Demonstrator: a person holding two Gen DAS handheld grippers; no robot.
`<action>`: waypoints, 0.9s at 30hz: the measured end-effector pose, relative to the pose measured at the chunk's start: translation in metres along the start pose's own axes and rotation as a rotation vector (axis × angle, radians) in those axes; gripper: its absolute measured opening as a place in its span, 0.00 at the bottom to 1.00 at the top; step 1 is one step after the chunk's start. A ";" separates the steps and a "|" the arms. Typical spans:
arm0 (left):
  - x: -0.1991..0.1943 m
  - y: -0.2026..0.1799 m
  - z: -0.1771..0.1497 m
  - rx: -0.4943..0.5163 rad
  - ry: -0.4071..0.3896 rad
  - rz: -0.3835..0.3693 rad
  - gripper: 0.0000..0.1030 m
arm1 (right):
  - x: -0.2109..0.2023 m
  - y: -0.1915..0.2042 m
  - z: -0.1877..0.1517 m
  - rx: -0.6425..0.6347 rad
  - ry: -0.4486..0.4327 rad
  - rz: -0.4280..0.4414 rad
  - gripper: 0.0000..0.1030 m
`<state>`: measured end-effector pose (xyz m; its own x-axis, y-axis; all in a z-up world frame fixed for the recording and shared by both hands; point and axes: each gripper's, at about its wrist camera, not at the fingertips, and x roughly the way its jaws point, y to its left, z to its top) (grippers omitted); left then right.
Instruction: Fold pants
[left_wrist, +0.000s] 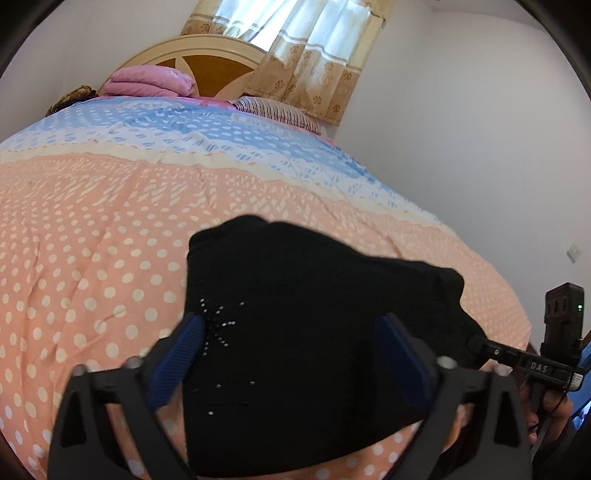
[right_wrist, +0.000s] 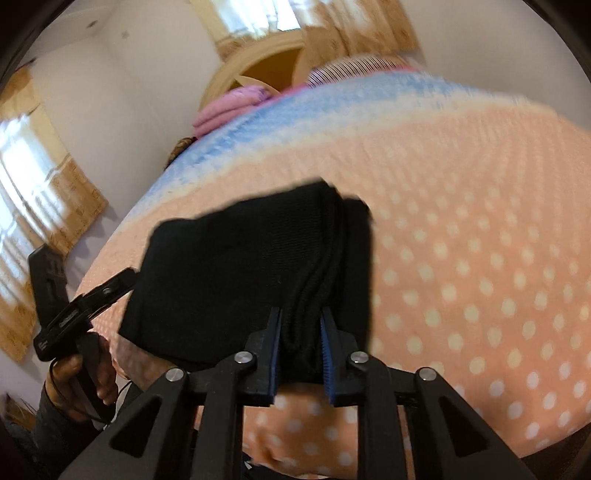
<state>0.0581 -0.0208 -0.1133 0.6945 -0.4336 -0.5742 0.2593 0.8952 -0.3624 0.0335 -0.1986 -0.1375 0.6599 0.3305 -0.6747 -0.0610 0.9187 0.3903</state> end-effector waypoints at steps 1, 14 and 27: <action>0.002 0.000 -0.002 0.006 0.008 0.014 1.00 | 0.001 -0.007 0.000 0.035 -0.002 0.027 0.27; -0.001 0.000 -0.001 0.036 -0.012 0.032 1.00 | 0.012 0.002 0.060 0.024 -0.102 0.002 0.48; 0.010 0.009 -0.004 0.058 -0.005 0.086 1.00 | 0.017 -0.022 0.053 0.096 -0.106 0.001 0.10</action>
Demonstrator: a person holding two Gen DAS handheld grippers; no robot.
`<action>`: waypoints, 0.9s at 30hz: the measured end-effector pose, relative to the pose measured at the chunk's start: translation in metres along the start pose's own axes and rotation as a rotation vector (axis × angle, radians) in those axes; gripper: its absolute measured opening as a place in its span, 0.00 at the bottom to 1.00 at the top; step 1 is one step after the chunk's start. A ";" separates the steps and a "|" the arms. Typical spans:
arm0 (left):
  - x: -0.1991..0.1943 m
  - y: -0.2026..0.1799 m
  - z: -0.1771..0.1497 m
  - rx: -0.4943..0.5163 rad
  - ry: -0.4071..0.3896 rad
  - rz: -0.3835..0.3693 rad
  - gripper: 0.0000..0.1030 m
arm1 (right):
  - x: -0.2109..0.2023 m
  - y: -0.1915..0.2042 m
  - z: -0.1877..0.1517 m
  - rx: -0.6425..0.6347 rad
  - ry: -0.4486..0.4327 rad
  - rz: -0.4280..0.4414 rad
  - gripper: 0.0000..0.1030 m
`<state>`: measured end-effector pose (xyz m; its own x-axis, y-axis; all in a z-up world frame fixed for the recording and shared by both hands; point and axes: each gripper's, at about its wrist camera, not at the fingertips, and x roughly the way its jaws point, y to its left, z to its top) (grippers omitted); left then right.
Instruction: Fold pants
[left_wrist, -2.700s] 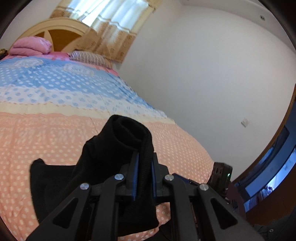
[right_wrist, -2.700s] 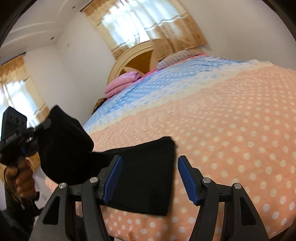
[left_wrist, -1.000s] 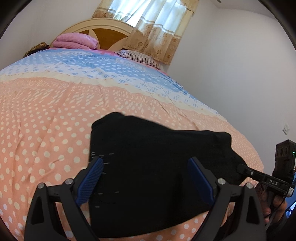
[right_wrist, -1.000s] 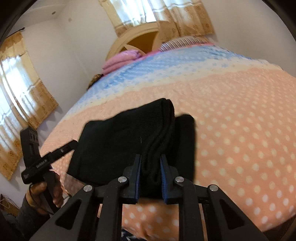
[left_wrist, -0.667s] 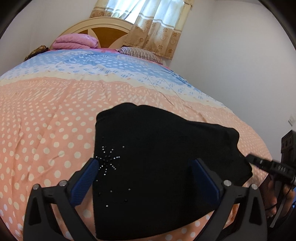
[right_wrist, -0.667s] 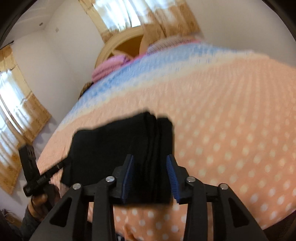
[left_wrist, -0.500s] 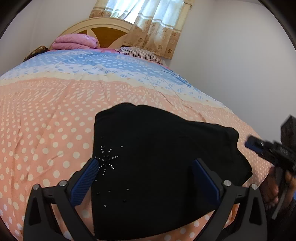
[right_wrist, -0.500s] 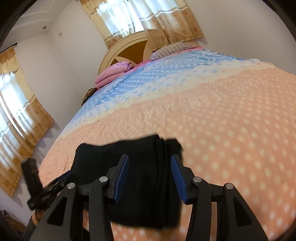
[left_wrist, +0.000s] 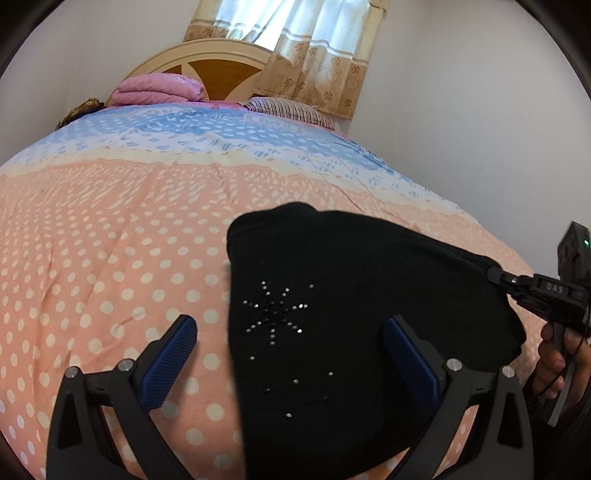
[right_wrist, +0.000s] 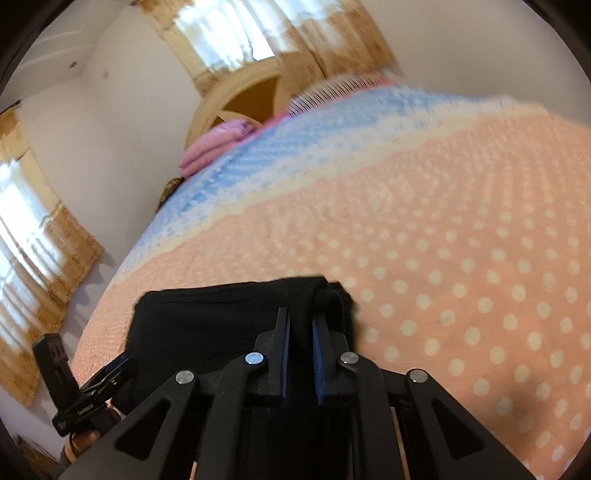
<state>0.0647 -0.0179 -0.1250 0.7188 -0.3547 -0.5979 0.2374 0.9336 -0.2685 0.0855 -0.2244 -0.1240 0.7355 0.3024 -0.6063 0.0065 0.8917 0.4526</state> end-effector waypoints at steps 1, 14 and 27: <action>0.002 -0.001 -0.001 0.013 0.004 0.010 1.00 | 0.005 -0.006 -0.001 0.021 0.008 0.004 0.10; 0.004 0.003 -0.001 0.000 0.028 0.020 1.00 | -0.060 0.036 -0.021 -0.122 -0.089 0.056 0.38; 0.002 0.000 -0.002 0.011 0.040 0.024 1.00 | -0.034 0.036 -0.061 -0.217 0.128 0.078 0.39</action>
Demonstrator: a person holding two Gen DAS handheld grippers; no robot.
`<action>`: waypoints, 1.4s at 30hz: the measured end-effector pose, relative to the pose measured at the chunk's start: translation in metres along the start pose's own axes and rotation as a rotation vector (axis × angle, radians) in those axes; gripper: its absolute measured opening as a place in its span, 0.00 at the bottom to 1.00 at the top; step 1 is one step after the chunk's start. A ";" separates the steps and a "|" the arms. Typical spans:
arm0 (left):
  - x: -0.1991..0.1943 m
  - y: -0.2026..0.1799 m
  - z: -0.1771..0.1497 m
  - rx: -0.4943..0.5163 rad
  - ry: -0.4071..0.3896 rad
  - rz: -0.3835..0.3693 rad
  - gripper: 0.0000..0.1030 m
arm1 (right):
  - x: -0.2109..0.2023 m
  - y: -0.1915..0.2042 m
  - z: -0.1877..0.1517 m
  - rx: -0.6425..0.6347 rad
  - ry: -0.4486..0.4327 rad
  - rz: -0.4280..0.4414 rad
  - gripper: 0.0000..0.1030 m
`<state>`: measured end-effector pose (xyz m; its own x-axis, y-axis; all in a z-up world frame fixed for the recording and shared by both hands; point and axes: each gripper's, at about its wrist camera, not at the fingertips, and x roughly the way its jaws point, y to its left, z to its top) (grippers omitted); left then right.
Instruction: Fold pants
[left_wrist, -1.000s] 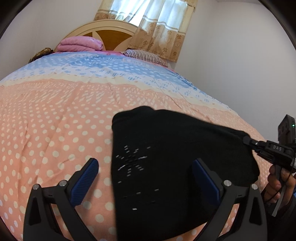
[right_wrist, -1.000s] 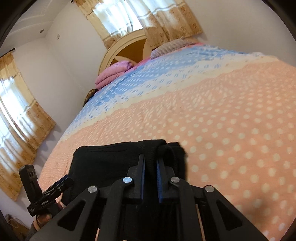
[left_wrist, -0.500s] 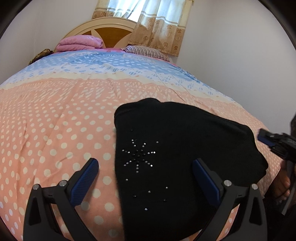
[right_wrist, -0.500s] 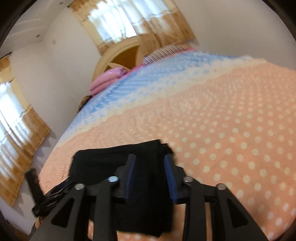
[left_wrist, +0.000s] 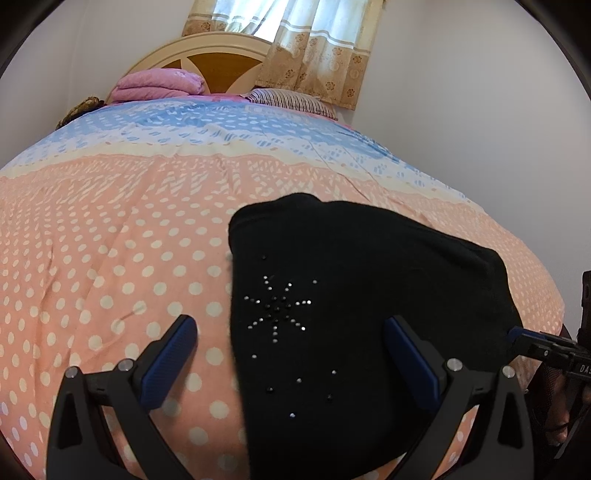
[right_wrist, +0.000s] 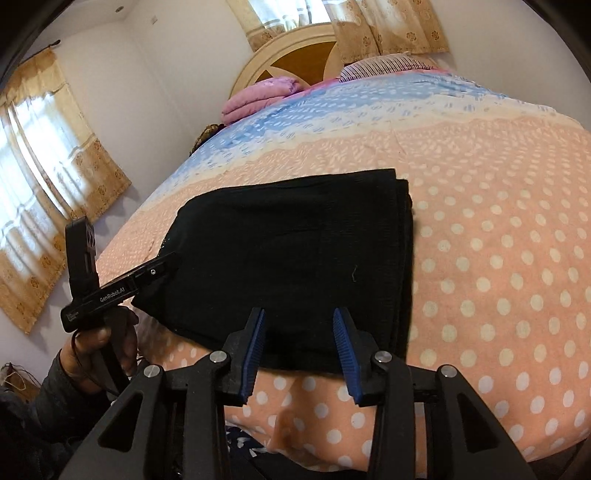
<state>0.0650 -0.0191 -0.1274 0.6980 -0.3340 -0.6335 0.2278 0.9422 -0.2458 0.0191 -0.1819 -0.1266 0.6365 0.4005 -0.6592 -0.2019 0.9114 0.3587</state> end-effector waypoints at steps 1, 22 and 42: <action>-0.001 0.000 0.001 0.002 0.000 0.003 1.00 | -0.002 0.002 0.001 -0.008 -0.002 -0.006 0.39; 0.015 -0.052 0.023 0.239 -0.004 0.055 1.00 | 0.035 -0.056 0.081 0.225 -0.067 0.109 0.39; -0.018 0.020 0.015 0.046 -0.037 0.056 1.00 | -0.002 -0.055 0.046 0.197 -0.085 0.017 0.64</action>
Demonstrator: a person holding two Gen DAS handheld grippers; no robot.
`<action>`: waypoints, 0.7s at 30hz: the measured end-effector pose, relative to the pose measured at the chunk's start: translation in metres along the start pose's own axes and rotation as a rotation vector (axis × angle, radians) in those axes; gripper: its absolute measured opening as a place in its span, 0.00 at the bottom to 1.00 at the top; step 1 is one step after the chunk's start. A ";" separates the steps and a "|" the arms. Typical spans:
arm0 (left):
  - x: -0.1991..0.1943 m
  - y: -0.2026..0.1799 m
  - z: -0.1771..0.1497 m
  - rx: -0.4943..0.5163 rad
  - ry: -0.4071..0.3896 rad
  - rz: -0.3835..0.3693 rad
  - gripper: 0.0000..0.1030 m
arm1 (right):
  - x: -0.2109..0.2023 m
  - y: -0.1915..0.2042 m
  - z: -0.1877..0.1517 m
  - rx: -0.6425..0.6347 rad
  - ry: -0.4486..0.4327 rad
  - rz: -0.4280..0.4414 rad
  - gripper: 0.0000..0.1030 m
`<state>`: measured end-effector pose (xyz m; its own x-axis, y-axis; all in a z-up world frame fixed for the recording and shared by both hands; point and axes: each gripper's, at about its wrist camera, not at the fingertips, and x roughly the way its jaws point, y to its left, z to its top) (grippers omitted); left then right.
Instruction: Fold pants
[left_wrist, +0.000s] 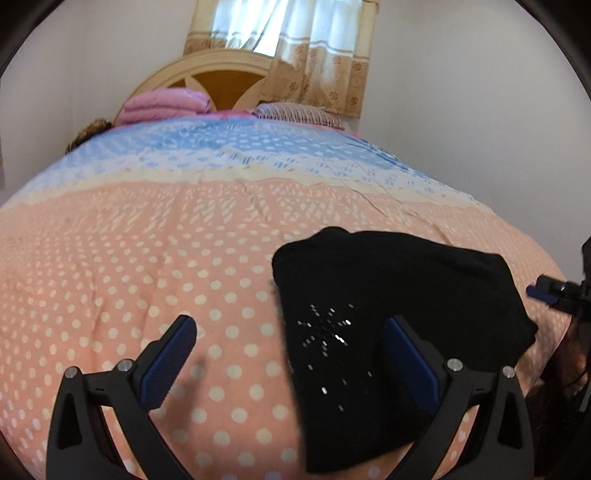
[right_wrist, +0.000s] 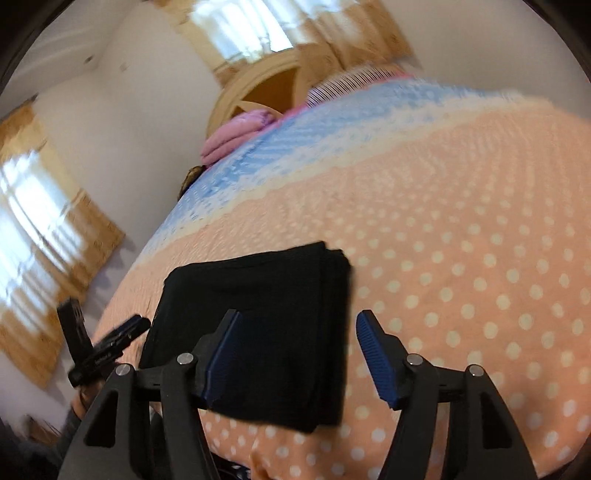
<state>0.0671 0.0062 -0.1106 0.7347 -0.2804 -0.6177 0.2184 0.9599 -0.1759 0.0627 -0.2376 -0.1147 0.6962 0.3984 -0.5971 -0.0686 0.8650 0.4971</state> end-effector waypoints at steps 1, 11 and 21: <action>0.007 0.001 0.001 -0.004 0.018 0.001 1.00 | 0.008 -0.003 0.002 0.018 0.018 0.007 0.64; 0.034 -0.004 -0.003 -0.022 0.097 -0.064 1.00 | 0.043 -0.003 0.000 0.004 0.034 -0.010 0.64; 0.038 -0.001 -0.001 -0.021 0.115 -0.108 1.00 | 0.043 -0.004 -0.002 -0.020 0.043 -0.042 0.63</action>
<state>0.0944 -0.0053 -0.1344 0.6287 -0.3805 -0.6782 0.2779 0.9244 -0.2611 0.0916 -0.2236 -0.1436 0.6675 0.3744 -0.6437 -0.0549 0.8868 0.4588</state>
